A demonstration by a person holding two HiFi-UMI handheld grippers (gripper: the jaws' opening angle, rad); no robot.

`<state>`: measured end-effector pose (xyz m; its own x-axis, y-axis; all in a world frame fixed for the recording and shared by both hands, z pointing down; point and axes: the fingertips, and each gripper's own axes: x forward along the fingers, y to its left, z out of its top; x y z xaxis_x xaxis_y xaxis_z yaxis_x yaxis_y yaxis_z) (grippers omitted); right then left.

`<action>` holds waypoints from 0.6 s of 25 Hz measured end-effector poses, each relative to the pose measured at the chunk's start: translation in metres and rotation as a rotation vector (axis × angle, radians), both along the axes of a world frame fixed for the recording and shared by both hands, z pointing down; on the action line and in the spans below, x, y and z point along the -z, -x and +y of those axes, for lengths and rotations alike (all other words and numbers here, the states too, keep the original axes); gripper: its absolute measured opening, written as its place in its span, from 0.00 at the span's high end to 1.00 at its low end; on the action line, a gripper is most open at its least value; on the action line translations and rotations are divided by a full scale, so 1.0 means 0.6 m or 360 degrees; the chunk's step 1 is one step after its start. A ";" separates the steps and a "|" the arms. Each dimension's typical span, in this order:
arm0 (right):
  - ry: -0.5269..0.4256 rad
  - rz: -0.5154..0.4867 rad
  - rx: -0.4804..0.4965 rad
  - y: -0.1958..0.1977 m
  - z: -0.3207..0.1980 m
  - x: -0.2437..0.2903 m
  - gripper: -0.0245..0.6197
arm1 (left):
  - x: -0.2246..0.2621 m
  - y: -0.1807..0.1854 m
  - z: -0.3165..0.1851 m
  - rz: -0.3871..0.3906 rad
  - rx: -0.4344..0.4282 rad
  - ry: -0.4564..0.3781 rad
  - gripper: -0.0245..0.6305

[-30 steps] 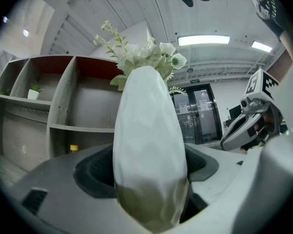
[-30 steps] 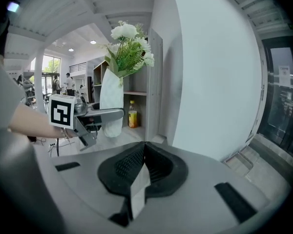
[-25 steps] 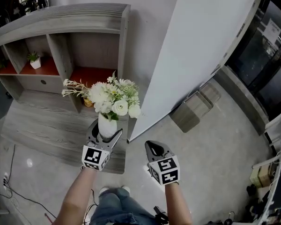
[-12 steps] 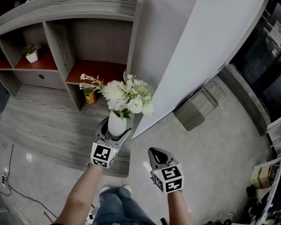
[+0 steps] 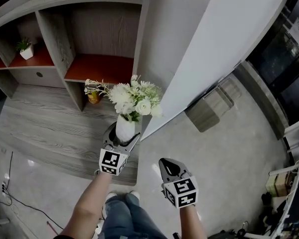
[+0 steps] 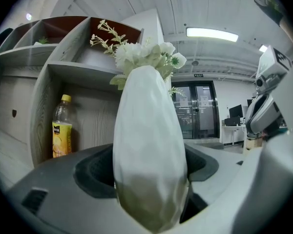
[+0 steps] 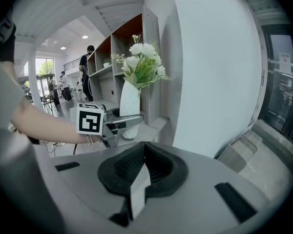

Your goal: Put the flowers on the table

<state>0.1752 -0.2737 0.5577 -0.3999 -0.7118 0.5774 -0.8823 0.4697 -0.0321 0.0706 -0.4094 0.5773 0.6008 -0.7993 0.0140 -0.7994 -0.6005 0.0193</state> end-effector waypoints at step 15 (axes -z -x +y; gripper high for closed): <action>0.0048 0.0001 0.0008 0.018 0.025 -0.018 0.94 | -0.034 -0.005 -0.001 -0.0084 -0.0004 -0.0007 0.36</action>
<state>0.1645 -0.2587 0.5688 -0.4031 -0.6921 0.5987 -0.8800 0.4728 -0.0460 0.0736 -0.4100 0.5975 0.6014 -0.7978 0.0422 -0.7976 -0.6026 -0.0255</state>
